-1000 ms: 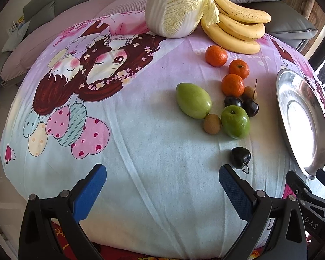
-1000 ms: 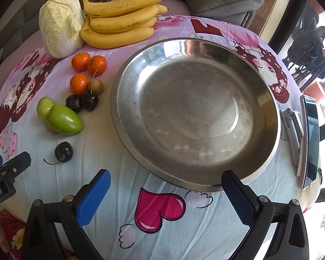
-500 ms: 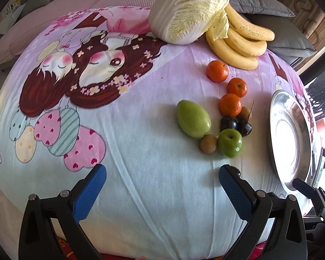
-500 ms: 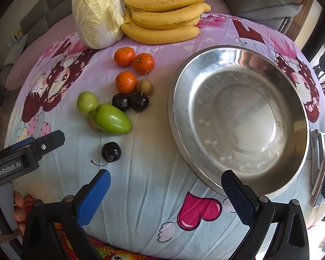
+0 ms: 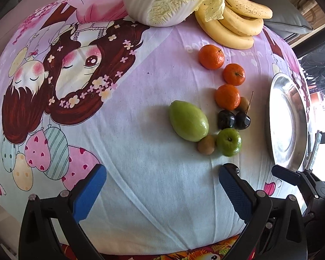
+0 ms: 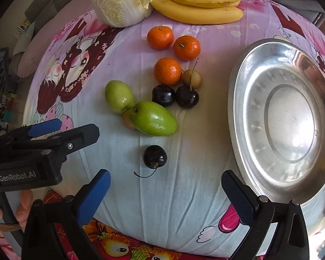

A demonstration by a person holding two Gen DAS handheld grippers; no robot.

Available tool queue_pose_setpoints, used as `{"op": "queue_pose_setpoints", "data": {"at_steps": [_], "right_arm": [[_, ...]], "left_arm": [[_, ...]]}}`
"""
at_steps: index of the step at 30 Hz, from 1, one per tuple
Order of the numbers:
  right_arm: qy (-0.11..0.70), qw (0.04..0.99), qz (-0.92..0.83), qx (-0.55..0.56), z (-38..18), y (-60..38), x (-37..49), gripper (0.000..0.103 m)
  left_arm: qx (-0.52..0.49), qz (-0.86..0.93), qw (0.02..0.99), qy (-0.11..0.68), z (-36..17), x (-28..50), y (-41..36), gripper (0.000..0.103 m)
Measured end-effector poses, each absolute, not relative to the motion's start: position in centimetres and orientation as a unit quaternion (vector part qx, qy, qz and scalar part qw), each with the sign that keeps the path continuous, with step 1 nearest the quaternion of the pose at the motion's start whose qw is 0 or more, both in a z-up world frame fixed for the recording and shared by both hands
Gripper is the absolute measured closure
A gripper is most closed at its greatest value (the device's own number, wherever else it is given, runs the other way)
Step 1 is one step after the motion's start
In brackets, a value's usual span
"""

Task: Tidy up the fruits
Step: 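Move the right gripper to the black cherry while the left gripper approaches the green mango, then close the right gripper on the black cherry while the left gripper grips the green mango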

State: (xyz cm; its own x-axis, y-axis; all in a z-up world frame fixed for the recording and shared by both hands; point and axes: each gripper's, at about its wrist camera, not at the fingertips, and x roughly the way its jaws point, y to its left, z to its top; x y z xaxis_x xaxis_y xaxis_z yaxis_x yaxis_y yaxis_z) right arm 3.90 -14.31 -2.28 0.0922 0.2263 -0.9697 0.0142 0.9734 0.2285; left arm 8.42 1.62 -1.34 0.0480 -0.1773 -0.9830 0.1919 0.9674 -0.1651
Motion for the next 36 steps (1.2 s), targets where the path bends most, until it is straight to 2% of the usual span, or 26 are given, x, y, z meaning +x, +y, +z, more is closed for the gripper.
{"op": "queue_pose_setpoints", "data": {"at_steps": [4, 6, 10, 12, 15, 20, 22, 25, 29, 31, 33, 36], "right_arm": [[0.689, 0.716, 0.069, 0.091, -3.2, -13.7, 4.8, 0.000], [0.690, 0.715, 0.068, 0.088, -3.5, -13.3, 5.2, 0.000], [0.693, 0.713, 0.069, 0.085, -3.9, -12.9, 6.1, 0.001], [0.693, 0.713, 0.069, 0.081, -3.9, -12.8, 6.5, 0.002], [0.695, 0.711, 0.072, 0.079, -4.2, -12.8, 6.9, 0.011], [0.700, 0.706, 0.085, 0.071, -5.2, -12.4, 7.4, 0.027], [0.704, 0.701, 0.090, 0.068, -5.7, -12.4, 7.5, 0.042], [0.710, 0.695, 0.094, 0.069, -6.6, -12.2, 8.0, 0.048], [0.708, 0.696, 0.097, 0.067, -7.1, -12.4, 8.3, 0.053], [0.707, 0.698, 0.095, 0.066, -7.3, -12.1, 8.4, 0.060], [0.708, 0.696, 0.098, 0.065, -7.5, -12.4, 8.6, 0.063], [0.709, 0.694, 0.102, 0.066, -7.4, -12.8, 8.2, 0.070]], "left_arm": [[0.007, -0.125, 0.711, 0.692, -2.0, 9.3, 1.6, 0.001], [0.015, -0.126, 0.707, 0.696, -2.3, 9.6, 1.3, 0.004], [0.018, -0.132, 0.696, 0.706, -3.1, 10.4, 0.2, 0.018], [0.014, -0.136, 0.692, 0.709, -3.5, 10.7, -0.6, 0.019], [0.008, -0.135, 0.693, 0.708, -3.6, 11.3, -1.1, 0.019], [-0.021, -0.125, 0.691, 0.712, -3.8, 13.4, -1.8, 0.032], [-0.029, -0.123, 0.687, 0.715, -3.9, 14.2, -1.8, 0.036], [-0.045, -0.131, 0.681, 0.720, -4.4, 15.3, -2.7, 0.040], [-0.055, -0.129, 0.679, 0.720, -5.4, 16.5, -4.0, 0.041], [-0.066, -0.129, 0.677, 0.721, -6.5, 16.9, -3.7, 0.041], [-0.077, -0.130, 0.675, 0.722, -6.9, 17.6, -4.1, 0.043], [-0.086, -0.132, 0.672, 0.724, -7.4, 18.3, -4.7, 0.048]]}}
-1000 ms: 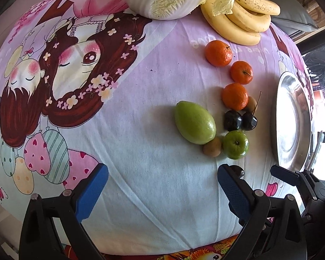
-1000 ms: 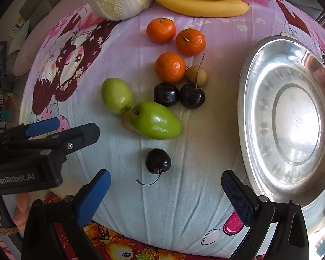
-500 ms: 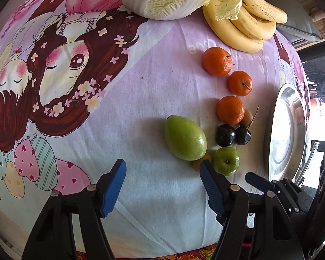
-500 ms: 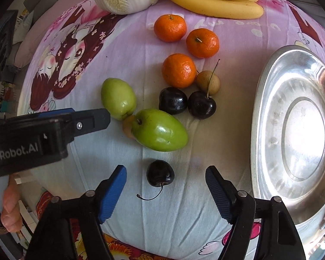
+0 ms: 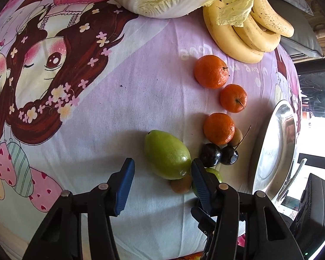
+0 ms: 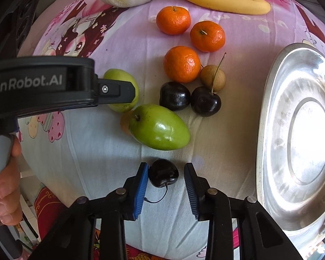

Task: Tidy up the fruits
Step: 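Close the right gripper on the black cherry while the left gripper grips the green mango, then carry both fruits over the steel bowl and open both grippers to drop them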

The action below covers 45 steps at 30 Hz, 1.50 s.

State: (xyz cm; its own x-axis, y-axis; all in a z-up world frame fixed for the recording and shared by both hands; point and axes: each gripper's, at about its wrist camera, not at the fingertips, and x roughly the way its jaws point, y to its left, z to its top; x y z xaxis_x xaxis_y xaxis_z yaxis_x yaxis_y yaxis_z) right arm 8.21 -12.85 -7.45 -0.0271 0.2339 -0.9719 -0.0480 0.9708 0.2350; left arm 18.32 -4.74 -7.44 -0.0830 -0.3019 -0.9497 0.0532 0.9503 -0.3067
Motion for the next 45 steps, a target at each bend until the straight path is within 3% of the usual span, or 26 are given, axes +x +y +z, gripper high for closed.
{"op": "queue_pose_setpoints", "data": {"at_steps": [6, 29, 45], "right_arm": [[0.710, 0.693, 0.105, 0.066, -7.1, -12.6, 7.7, 0.073], [0.694, 0.707, 0.088, 0.101, -2.6, -19.1, 4.3, 0.073], [0.667, 0.728, 0.020, 0.158, 0.9, -27.9, 4.3, 0.073]], "left_arm": [[-0.105, -0.126, 0.666, 0.728, -9.5, 19.8, -6.4, 0.057], [-0.075, -0.079, 0.686, 0.719, -10.0, 19.7, -5.1, 0.059], [-0.044, -0.108, 0.710, 0.694, -5.2, 16.5, -9.9, 0.059]]}}
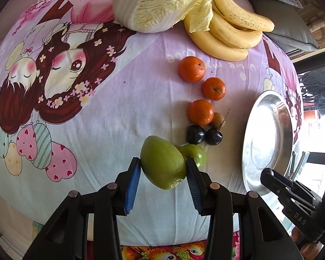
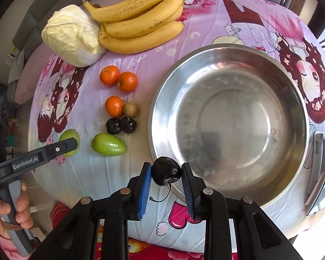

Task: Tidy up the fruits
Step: 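Carry both fruits over the steel bowl and open both grippers to drop them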

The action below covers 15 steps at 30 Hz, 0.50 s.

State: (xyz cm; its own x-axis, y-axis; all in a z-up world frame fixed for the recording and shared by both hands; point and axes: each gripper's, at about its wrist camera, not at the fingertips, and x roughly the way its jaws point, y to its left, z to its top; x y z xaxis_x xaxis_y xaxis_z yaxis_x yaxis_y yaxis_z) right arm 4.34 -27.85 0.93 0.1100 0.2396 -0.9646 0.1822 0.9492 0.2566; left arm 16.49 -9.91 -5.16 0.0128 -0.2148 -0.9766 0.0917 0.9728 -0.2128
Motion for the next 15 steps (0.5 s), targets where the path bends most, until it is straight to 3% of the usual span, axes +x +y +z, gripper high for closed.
{"op": "queue_pose_setpoints", "data": {"at_steps": [15], "right_arm": [[0.684, 0.707, -0.066, 0.169, -3.0, -34.8, 2.4, 0.073]], "left_arm": [[0.023, -0.210, 0.712, 0.669, -1.4, 14.8, -21.4, 0.059]]}}
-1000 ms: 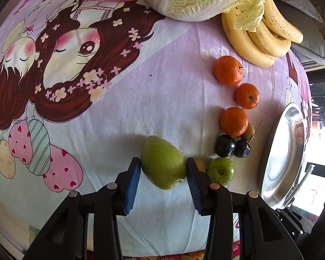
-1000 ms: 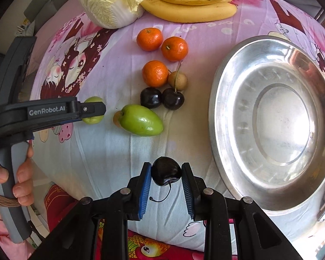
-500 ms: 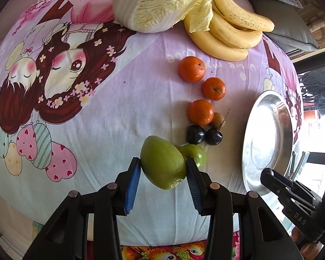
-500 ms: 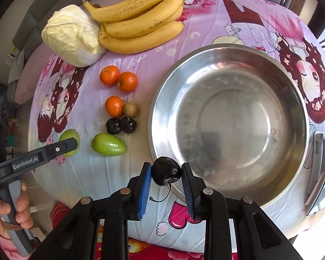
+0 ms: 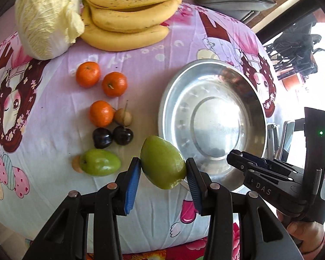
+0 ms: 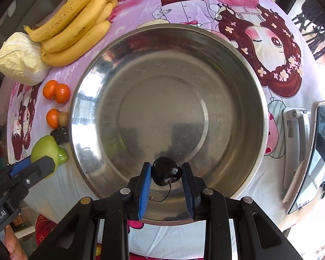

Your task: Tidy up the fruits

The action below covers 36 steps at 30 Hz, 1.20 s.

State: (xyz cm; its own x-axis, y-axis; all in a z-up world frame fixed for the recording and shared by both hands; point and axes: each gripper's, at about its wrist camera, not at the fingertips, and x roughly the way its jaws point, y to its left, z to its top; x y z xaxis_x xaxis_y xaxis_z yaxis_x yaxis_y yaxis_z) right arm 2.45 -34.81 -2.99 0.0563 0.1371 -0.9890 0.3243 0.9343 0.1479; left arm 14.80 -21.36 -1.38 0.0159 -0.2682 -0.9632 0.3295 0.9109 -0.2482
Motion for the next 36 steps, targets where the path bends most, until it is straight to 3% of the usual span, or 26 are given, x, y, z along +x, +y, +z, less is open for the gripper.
{"op": "queue_pose_setpoints", "data": {"at_steps": [17, 22, 25, 26, 28, 36], "right_arm": [[0.703, 0.690, -0.063, 0.161, -4.6, -38.4, 1.1, 0.070], [0.704, 0.691, -0.074, 0.148, -4.2, -38.1, 0.7, 0.054], [0.701, 0.692, -0.075, 0.154, -3.6, -38.0, 0.5, 0.051], [0.701, 0.692, -0.075, 0.157, -3.4, -38.1, 0.5, 0.049], [0.701, 0.691, -0.079, 0.154, -3.1, -38.1, 0.4, 0.032], [0.709, 0.687, -0.078, 0.139, -2.2, -36.7, 0.8, 0.018]], "left_arm": [[0.013, -0.239, 0.685, 0.688, -3.8, 13.4, -25.7, 0.059], [0.013, -0.235, 0.693, 0.682, -2.9, 13.2, -25.2, 0.059], [0.015, -0.224, 0.696, 0.682, -2.4, 13.2, -24.1, 0.059], [0.015, -0.221, 0.697, 0.682, -2.3, 13.2, -23.8, 0.057], [0.012, -0.212, 0.697, 0.685, -2.4, 13.3, -22.9, 0.051], [0.028, -0.153, 0.706, 0.691, -3.3, 14.2, -19.0, 0.036]]}}
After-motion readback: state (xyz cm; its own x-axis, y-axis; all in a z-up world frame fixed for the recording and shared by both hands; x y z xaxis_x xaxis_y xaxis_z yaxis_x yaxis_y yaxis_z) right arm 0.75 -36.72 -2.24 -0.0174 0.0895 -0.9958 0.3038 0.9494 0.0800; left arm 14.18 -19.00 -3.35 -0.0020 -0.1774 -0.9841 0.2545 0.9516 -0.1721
